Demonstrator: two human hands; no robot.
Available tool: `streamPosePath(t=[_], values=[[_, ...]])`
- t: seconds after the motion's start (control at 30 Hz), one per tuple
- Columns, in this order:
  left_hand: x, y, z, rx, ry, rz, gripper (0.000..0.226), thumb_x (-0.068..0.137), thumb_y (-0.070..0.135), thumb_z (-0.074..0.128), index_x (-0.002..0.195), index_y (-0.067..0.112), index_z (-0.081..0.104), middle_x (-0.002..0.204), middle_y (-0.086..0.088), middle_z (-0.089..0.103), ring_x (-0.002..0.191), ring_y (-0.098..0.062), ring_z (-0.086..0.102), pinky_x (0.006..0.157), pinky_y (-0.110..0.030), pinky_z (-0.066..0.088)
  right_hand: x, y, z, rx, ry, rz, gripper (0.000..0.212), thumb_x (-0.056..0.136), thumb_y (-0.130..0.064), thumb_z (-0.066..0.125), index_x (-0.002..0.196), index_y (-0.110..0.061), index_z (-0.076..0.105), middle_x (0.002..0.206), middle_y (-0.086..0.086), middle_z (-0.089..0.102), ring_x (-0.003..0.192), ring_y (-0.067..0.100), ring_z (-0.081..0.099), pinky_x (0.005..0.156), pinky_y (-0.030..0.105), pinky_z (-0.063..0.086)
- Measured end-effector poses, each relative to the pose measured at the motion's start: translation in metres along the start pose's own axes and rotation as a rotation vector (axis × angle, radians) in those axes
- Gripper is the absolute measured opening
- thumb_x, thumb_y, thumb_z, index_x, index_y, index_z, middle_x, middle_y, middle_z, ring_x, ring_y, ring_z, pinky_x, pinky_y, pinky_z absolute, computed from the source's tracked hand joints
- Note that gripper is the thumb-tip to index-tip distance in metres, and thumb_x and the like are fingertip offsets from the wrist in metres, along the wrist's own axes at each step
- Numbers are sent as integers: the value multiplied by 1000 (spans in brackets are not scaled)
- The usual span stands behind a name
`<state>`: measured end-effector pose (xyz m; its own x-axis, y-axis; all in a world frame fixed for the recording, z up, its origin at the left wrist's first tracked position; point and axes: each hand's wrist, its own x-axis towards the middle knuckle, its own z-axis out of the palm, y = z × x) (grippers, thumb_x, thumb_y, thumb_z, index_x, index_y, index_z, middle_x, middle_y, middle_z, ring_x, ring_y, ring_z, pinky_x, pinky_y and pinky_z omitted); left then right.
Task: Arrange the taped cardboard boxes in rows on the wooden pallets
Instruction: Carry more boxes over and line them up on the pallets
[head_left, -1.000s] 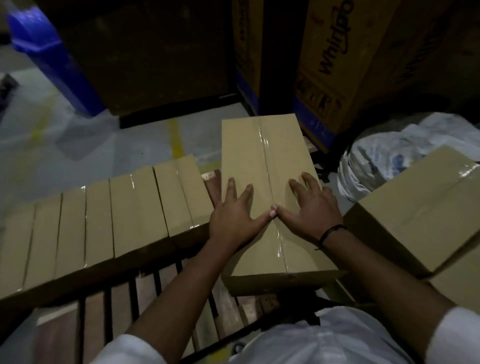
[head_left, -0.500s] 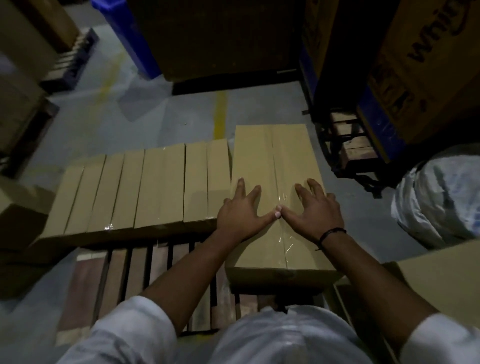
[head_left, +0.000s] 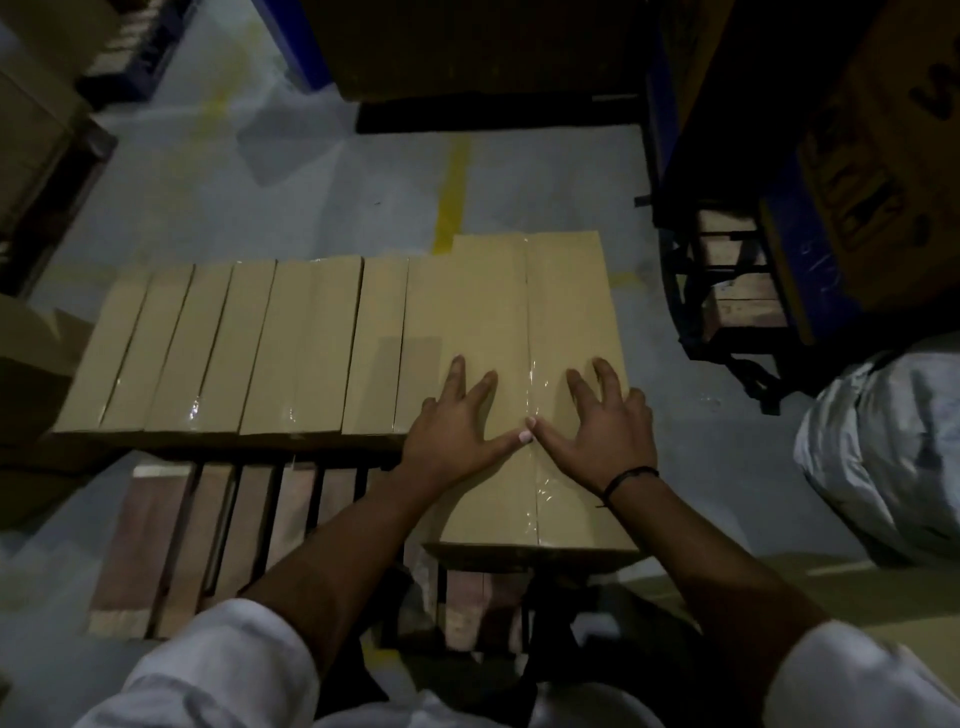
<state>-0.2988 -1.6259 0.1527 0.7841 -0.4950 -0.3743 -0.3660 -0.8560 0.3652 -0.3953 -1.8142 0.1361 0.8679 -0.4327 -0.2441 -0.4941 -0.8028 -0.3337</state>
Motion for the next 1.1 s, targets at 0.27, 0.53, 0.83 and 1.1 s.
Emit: streamPosePath(t=[0.27, 0.53, 0.83, 1.1], values=[[58, -57, 45, -81, -53, 0, 103, 77, 90, 52, 161, 46, 13, 170, 10, -19, 147, -47, 29, 111, -55, 39, 57, -8, 72, -67, 2, 25, 89, 82, -86, 34, 154, -34, 34, 168, 2, 14, 135, 42, 33, 108, 52, 36], [120, -100, 89, -5, -158, 64, 107, 78, 91, 49, 162, 44, 3, 167, 10, -29, 147, -50, 25, 110, -56, 39, 120, 8, 146, -20, -41, 36, 88, 82, -86, 36, 154, -35, 38, 168, 1, 16, 139, 42, 32, 110, 54, 34], [202, -150, 154, 9, -207, 92, 107, 78, 92, 47, 162, 43, 0, 165, 10, -32, 149, -51, 20, 112, -60, 36, 193, 32, 236, -6, -15, 12, 83, 84, -80, 45, 152, -32, 42, 167, 1, 15, 141, 44, 30, 111, 57, 32], [244, -193, 198, -100, -79, 118, 78, 89, 73, 45, 158, 38, 33, 173, 1, -1, 146, -38, 37, 111, -52, 43, 229, 53, 305, 70, 86, -77, 69, 90, -61, 59, 145, -20, 55, 163, 15, 28, 134, 48, 39, 104, 60, 41]])
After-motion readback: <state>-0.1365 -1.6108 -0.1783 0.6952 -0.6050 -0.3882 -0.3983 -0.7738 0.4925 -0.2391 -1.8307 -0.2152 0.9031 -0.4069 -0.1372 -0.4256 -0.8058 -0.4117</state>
